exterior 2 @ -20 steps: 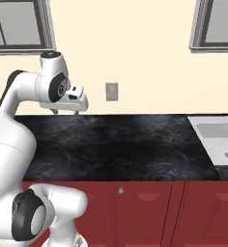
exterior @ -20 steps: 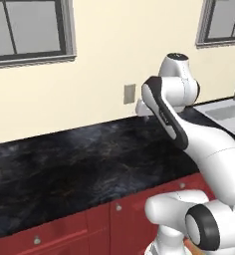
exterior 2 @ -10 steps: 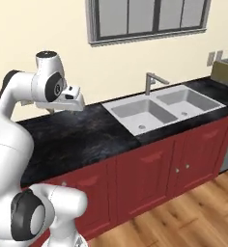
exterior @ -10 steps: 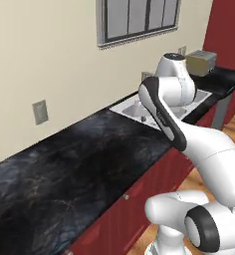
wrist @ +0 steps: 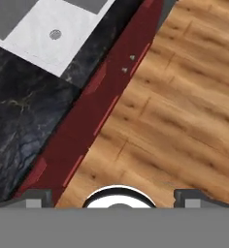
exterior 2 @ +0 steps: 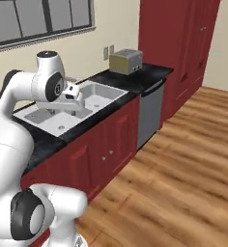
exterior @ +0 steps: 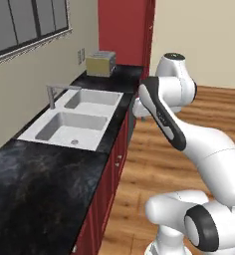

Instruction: Navigate to the range hood.

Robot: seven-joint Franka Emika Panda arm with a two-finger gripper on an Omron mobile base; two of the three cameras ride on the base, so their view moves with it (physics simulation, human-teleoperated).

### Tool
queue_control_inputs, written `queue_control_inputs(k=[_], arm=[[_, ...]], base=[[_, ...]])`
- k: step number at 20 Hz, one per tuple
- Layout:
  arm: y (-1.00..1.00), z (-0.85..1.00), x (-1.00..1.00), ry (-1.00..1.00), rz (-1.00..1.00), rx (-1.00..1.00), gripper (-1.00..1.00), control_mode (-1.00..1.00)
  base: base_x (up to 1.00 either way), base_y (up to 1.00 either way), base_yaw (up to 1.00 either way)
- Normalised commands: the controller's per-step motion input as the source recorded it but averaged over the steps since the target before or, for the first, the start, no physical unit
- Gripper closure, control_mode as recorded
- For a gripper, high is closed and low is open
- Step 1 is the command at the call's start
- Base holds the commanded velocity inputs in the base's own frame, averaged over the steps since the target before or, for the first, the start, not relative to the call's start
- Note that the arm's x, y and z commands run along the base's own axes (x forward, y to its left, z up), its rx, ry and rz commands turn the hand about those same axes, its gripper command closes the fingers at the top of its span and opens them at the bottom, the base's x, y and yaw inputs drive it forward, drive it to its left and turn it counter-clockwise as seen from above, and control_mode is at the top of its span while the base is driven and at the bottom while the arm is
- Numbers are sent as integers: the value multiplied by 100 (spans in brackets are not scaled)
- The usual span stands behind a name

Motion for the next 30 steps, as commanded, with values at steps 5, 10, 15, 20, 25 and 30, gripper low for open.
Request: queue_control_inputs(k=[5, 10, 15, 20, 25, 30], arm=[[0, 0, 0, 0, 0, 0, -100, 100], [0, 0, 0, 0, 0, 0, -100, 100], [0, 0, 0, 0, 0, 0, -100, 100], [0, 0, 0, 0, 0, 0, -100, 100], [0, 0, 0, 0, 0, 0, -100, 100], [0, 0, 0, 0, 0, 0, -100, 100]], base=[[30, -64, -68], [43, -54, -55], [57, -50, -42], [30, -47, -18], [56, -6, -7], [100, 29, -10]])
